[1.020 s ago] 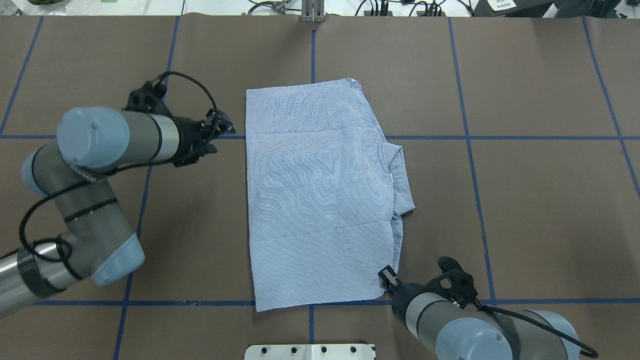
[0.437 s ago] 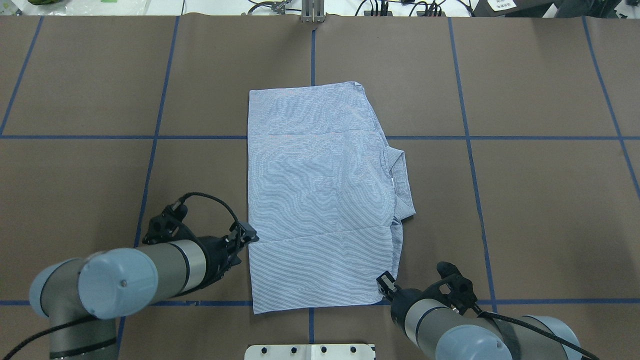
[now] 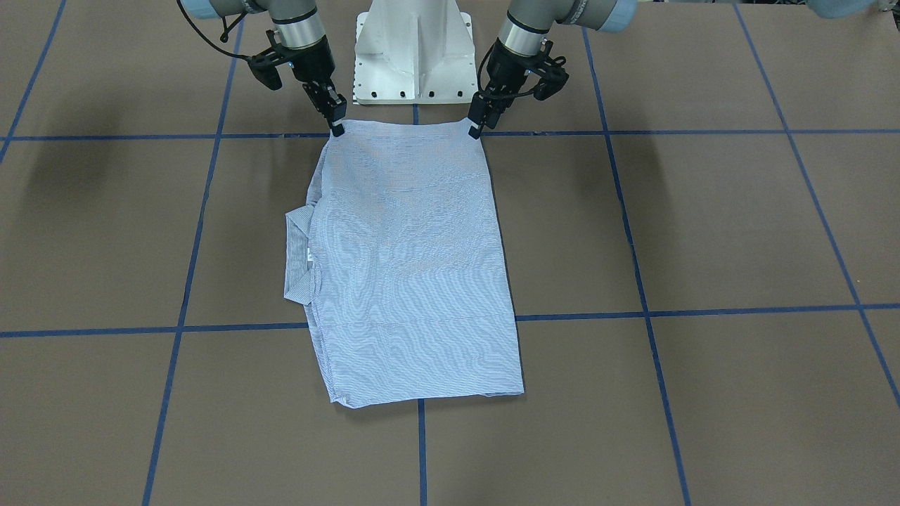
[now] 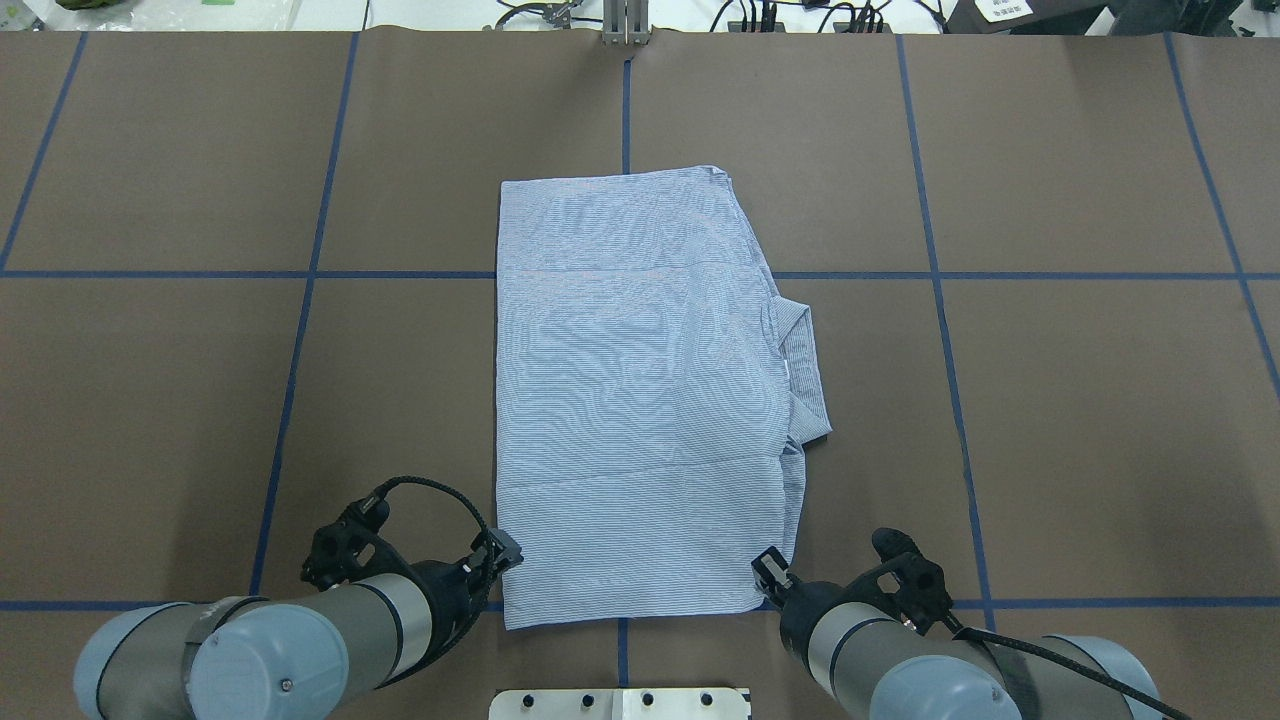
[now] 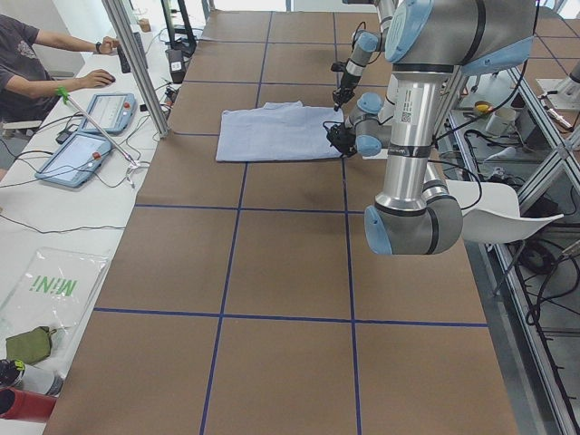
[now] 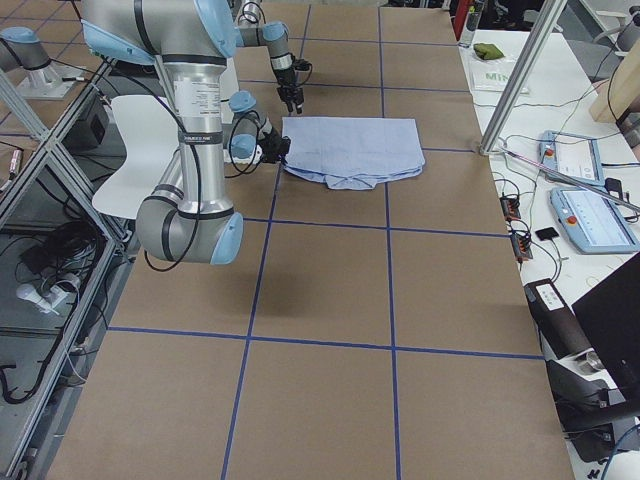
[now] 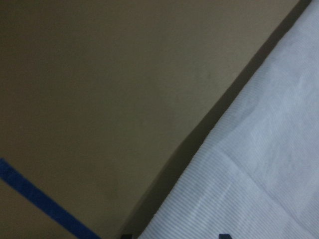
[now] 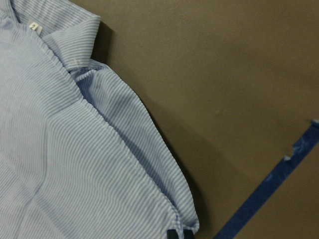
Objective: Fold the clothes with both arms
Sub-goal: 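Lower the left gripper to the near corner beside the right gripper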
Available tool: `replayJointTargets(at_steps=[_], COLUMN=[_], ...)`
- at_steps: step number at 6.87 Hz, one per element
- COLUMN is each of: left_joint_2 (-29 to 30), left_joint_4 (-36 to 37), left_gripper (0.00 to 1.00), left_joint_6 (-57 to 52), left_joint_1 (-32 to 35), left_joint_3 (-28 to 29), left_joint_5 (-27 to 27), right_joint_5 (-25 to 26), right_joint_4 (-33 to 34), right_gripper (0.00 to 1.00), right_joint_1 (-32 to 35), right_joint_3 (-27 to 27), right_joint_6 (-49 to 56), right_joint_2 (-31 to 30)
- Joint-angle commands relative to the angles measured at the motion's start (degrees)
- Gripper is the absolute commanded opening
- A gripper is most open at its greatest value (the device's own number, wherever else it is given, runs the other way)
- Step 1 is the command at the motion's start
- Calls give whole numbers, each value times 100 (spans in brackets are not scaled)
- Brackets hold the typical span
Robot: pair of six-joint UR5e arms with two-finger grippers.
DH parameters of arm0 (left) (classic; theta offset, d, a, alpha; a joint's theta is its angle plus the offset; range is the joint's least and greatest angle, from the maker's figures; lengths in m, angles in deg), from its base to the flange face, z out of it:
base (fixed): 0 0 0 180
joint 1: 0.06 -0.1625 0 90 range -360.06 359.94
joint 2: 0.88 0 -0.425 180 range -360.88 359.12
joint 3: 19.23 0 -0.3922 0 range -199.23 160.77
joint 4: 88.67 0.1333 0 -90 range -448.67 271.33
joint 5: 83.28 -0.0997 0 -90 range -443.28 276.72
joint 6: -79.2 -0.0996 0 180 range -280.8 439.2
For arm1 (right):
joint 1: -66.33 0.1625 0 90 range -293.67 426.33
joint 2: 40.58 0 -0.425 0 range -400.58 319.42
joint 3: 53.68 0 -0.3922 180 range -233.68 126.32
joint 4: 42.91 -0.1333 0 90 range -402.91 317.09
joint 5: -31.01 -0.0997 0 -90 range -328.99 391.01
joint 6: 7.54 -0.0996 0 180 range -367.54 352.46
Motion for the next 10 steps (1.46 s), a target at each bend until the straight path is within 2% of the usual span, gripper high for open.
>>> replayJointTargets(at_steps=[1,3,7,10], left_joint_2=[17,52,78,78], left_joint_4=[61,97,88,97], left_gripper=[55,49,48,13], left_joint_6=[126,144,136,136], left_joint_1=[-192,-289,-395,-387], left_joint_3=[54,81,107,160], left_joint_5=[-91,-91,-91,-275], right_joint_5=[0,0,0,0], right_joint_4=[0,0,0,0], right_gripper=[0,0,0,0], right_joint_1=[-3,-3,-3,-3], right_joint_3=[-1,-1,8,8], right_joint_6=[-1,-1,-1,-1], right_joint_2=[1,9,1,10])
